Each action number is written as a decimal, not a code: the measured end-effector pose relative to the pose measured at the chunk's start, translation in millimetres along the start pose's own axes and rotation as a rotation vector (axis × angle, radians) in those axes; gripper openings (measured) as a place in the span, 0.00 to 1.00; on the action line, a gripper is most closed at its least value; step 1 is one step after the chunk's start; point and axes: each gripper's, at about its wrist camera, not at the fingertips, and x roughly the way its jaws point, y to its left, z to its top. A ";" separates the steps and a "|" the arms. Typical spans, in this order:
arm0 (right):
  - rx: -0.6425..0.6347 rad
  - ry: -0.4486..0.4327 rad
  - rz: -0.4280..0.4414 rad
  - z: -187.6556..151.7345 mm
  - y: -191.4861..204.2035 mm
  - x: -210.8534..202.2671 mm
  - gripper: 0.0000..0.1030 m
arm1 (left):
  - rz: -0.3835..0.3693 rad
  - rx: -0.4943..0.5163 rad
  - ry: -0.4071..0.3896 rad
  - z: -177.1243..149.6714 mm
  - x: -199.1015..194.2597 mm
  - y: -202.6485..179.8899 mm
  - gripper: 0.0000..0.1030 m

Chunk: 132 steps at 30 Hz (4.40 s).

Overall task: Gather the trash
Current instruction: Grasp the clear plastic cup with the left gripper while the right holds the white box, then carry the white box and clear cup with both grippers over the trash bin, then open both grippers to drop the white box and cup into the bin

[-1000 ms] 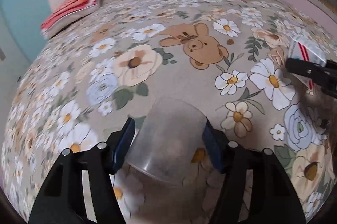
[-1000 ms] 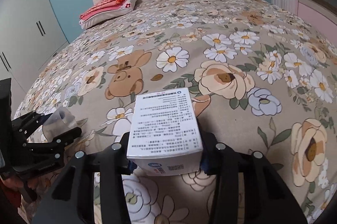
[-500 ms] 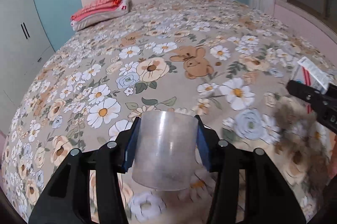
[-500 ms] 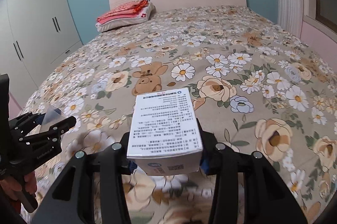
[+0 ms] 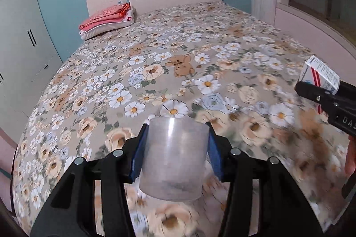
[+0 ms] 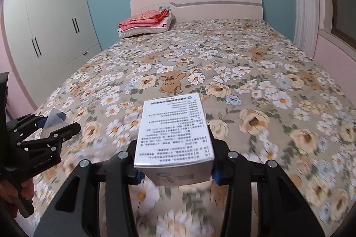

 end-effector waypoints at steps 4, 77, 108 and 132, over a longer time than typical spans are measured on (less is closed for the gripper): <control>-0.012 -0.001 0.003 -12.8 3.8 -43.0 0.45 | -0.011 0.000 0.011 -16.6 -47.6 -12.7 0.49; -0.104 0.341 0.095 -412.1 26.0 -244.9 0.45 | -0.033 -0.038 0.305 -431.0 -183.9 -207.4 0.49; -0.009 0.775 0.078 -541.7 21.9 -97.9 0.45 | -0.124 -0.167 0.644 -525.4 -38.3 -225.3 0.49; -0.109 0.964 0.039 -602.2 34.6 -26.8 0.65 | -0.148 -0.240 0.911 -571.5 47.9 -230.3 0.60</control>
